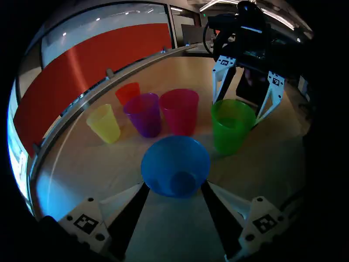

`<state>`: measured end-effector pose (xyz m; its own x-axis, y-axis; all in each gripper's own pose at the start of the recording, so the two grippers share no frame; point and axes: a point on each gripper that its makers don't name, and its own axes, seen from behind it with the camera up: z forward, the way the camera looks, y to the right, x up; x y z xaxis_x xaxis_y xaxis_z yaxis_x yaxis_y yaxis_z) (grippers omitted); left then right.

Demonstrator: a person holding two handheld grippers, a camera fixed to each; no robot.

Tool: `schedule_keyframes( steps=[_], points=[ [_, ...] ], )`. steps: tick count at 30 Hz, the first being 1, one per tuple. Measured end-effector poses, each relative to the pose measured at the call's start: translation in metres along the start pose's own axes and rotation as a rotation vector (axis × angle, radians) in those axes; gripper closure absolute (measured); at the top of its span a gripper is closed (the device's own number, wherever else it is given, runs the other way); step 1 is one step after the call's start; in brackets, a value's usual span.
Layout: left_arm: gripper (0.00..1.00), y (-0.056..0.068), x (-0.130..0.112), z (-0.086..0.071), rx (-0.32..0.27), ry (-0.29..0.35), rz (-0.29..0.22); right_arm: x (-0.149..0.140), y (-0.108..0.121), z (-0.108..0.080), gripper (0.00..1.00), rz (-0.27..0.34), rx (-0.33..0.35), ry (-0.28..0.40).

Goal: Pour water

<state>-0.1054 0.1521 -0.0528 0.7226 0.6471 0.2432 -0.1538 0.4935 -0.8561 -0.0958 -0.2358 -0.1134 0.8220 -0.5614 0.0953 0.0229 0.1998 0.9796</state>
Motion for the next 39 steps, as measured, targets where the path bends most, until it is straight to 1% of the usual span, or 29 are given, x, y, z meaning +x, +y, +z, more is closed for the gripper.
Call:
schedule_keyframes(
  steps=[14, 23, 29, 32, 35, 39],
  points=[
    [0.13, -0.003, -0.016, -0.019, 0.036, -0.025, -0.009, -0.013, 0.006, -0.025, 0.04, 0.013, -0.044, -0.015],
    [0.13, -0.005, -0.018, -0.031, 0.065, -0.031, -0.008, -0.02, 0.008, -0.042, 0.04, 0.013, -0.069, -0.03],
    [0.13, -0.013, -0.025, -0.046, 0.104, -0.025, -0.031, -0.022, 0.006, -0.049, 0.04, 0.02, -0.085, -0.03],
    [0.13, -0.02, -0.029, -0.054, 0.137, -0.022, -0.05, -0.022, 0.008, -0.054, 0.04, 0.03, -0.106, -0.025],
    [0.13, -0.026, -0.031, -0.062, 0.173, -0.011, -0.07, -0.02, 0.013, -0.061, 0.04, 0.046, -0.141, -0.013],
    [0.13, -0.031, -0.031, -0.072, 0.214, 0.012, -0.101, -0.02, 0.022, -0.07, 0.04, 0.075, -0.204, -0.002]
  ],
)
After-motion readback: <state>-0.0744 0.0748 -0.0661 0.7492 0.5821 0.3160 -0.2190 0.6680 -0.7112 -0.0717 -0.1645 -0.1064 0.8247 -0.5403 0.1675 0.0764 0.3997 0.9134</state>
